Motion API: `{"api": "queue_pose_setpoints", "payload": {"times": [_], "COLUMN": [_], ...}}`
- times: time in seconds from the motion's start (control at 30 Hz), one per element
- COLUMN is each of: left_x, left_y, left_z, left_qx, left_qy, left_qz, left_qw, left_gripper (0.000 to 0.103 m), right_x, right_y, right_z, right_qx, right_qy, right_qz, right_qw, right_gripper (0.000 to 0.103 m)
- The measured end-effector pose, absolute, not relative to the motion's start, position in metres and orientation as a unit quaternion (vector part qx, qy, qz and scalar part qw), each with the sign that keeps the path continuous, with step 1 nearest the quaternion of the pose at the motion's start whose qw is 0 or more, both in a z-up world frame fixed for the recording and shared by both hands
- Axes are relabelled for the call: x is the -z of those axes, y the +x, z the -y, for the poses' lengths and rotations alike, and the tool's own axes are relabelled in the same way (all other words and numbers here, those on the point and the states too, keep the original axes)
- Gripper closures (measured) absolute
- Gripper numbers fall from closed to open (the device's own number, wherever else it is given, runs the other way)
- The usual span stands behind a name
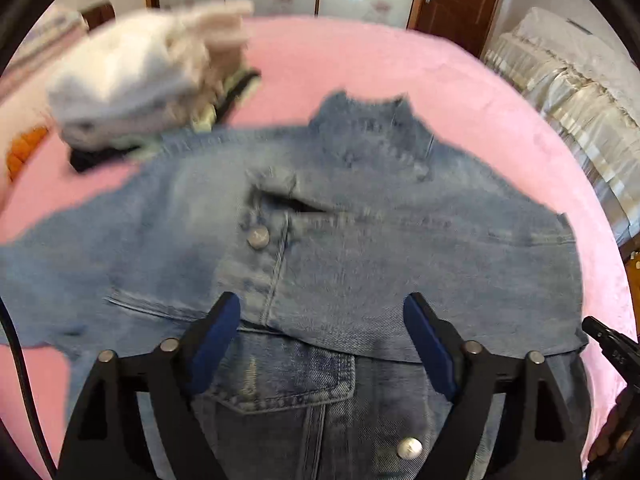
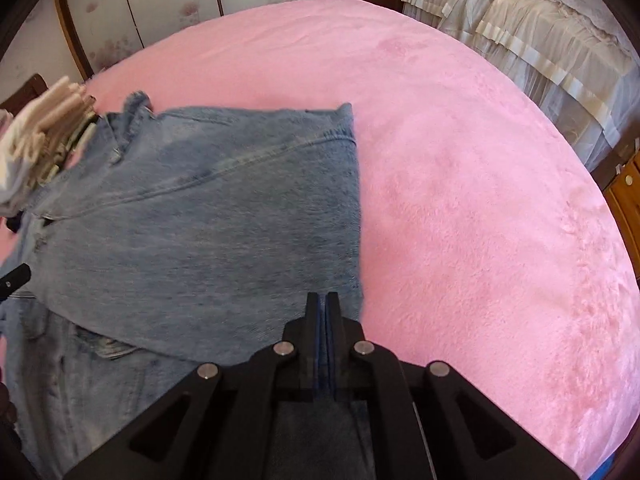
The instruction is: Fold large clothes
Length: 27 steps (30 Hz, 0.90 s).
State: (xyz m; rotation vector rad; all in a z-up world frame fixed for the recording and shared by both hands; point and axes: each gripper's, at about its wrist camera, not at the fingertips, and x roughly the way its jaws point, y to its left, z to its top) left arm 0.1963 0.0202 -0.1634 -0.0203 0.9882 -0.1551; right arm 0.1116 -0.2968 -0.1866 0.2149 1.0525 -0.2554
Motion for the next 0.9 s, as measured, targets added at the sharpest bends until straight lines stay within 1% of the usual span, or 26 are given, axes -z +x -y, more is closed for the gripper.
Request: {"api": "queue_pose_setpoints", "payload": {"times": [0.13, 0.37, 0.63, 0.9], "left_x": [0.119, 0.053, 0.006, -0.014], "left_y": [0.171, 0.109, 0.051, 0.022], "left_z": [-0.021, -0.047, -0.094, -0.183], "left_qx": [0.09, 0.109, 0.129, 0.102], "left_qy": [-0.012, -0.051, -0.072, -0.1], "left_qz": [-0.463, -0.427, -0.422, -0.412], "left_qw": [0.882, 0.896, 0.895, 0.9], "left_gripper": [0.02, 0.019, 0.019, 0.019], "right_x": [0.146, 0.08, 0.038, 0.004], "right_y": [0.091, 0.045, 0.008, -0.002], "right_z": [0.271, 0.215, 0.153, 0.078], "right_qx": [0.103, 0.052, 0.008, -0.039], "right_qy": [0.099, 0.113, 0.107, 0.081], "right_qz": [-0.475, -0.439, -0.424, -0.405], "right_qw": [0.868, 0.89, 0.899, 0.91], "right_gripper": [0.1, 0.1, 0.1, 0.1]}}
